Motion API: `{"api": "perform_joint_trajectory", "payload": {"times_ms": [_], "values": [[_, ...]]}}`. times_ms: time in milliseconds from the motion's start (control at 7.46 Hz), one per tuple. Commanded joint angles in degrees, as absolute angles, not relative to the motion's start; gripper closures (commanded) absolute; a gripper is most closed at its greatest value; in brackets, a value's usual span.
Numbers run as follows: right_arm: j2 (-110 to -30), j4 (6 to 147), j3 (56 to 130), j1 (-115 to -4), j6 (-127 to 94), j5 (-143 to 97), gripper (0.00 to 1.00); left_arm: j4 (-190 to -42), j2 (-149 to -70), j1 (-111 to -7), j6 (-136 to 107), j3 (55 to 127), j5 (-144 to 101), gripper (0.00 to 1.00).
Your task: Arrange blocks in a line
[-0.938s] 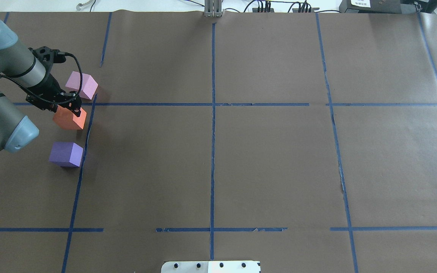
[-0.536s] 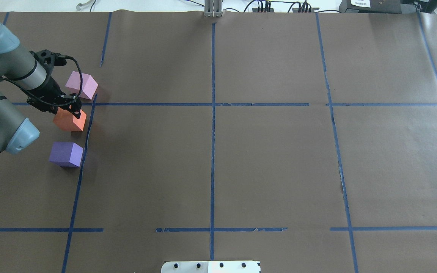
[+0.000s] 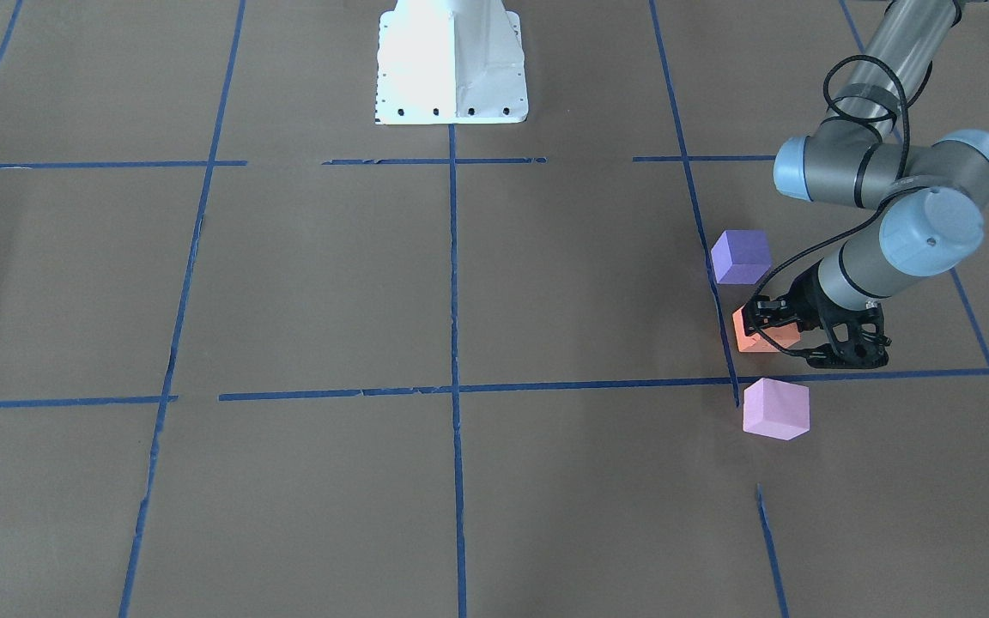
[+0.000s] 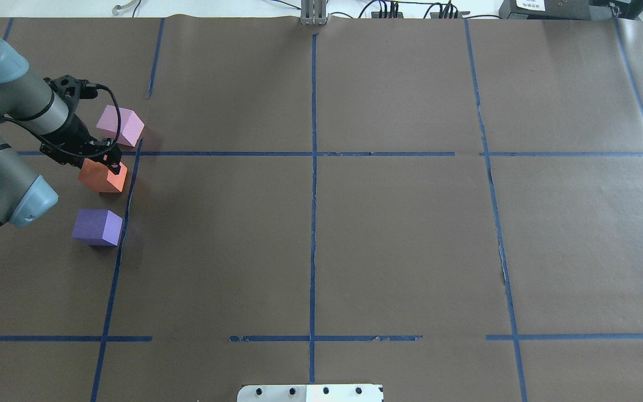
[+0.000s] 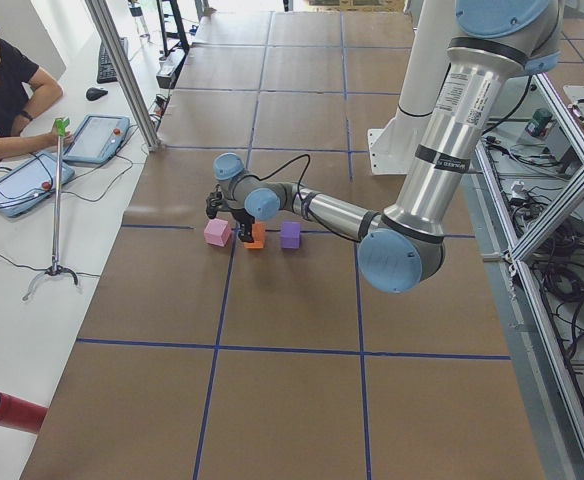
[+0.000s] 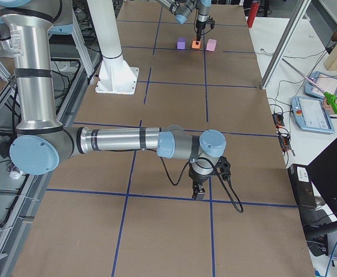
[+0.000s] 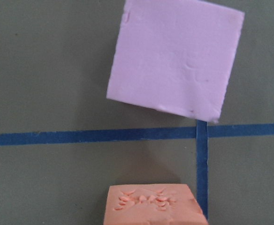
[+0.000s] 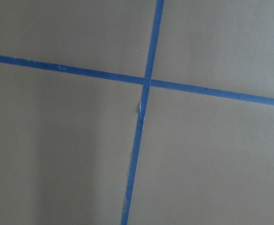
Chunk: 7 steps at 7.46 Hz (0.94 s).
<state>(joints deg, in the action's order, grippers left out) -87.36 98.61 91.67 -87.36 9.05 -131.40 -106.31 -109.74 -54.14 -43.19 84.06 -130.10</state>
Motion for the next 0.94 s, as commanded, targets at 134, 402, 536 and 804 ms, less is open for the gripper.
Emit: {"api": "perform_joint_trajectory", "payload": {"times_ms": [134, 402, 536, 804], "values": [[-87.4, 98.6, 91.7, -87.4, 9.1, -131.4, 0.00, -106.4, -109.8, -54.1, -44.0, 84.3, -130.2, 0.00], [-87.4, 98.6, 91.7, -87.4, 9.1, -131.4, 0.00, -103.8, -108.9, -56.6, -43.5, 90.7, -130.4, 0.00], [-87.4, 98.6, 91.7, -87.4, 9.1, -131.4, 0.00, -98.9, -107.8, -59.9, -41.6, 95.1, -130.4, 0.00], [-87.4, 98.6, 91.7, -87.4, 9.1, -131.4, 0.00, -83.8, -108.5, -65.4, -28.5, 101.0, -130.3, 0.00]]}}
